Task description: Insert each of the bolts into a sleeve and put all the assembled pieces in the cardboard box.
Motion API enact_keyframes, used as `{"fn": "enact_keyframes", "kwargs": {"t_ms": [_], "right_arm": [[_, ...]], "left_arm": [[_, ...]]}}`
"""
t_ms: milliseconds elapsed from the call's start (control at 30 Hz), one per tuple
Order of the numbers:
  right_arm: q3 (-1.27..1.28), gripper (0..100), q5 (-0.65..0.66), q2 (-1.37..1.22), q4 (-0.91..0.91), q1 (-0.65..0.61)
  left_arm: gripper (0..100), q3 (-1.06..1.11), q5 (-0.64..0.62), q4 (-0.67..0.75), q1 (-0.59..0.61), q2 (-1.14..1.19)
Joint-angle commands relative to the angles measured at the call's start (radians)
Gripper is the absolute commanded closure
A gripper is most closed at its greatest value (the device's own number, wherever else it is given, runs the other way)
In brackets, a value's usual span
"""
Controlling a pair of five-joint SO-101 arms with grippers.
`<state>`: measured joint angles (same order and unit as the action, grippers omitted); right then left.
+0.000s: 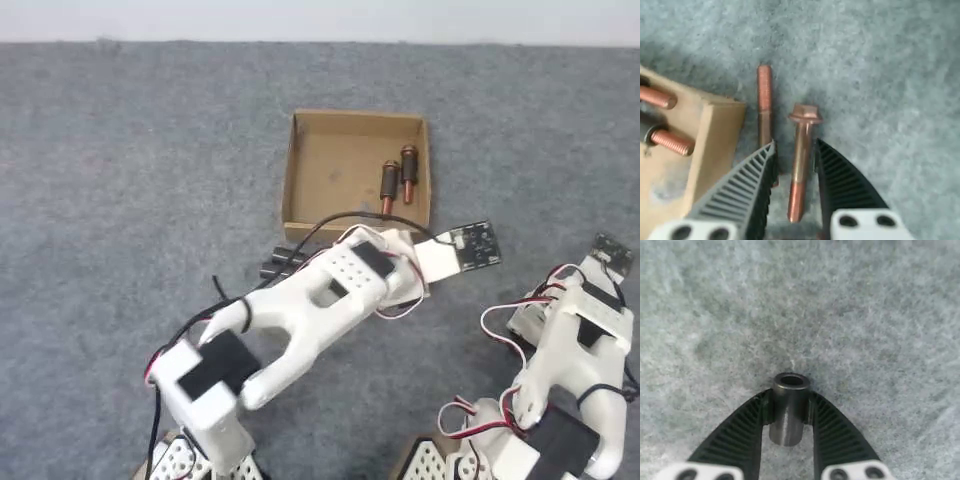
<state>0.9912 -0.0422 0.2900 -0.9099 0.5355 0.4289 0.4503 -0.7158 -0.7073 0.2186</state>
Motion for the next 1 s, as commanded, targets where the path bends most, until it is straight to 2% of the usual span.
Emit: {"fn": "enact_keyframes", "kwargs": {"t_ms": [0,333,500,600,700,967], "right_arm": [[0.002,99.1,0.018,0.027,0.008,-0.013],[0.002,99.1,0.02,0.027,0.008,-0.013],[0.002,99.1,0.02,0.027,0.008,-0.013],[0.002,99.1,0.02,0.027,0.01,-0.013],[0.002,99.1,0.02,0.027,0.012,-0.013],[0.002,99.1,0.02,0.025,0.013,-0.013]], "left_arm": [[88,-0.229,0.003,-0.15,0.006,0.095],[88,-0.654,0.003,-0.465,0.006,0.39],[89,-0.811,0.002,-0.569,0.005,0.497],[91,-0.865,0.002,-0.62,-0.003,0.537],[99,-0.897,0.005,-0.634,-0.028,0.565],[99,-0.903,0.005,-0.701,-0.029,0.565]]}}
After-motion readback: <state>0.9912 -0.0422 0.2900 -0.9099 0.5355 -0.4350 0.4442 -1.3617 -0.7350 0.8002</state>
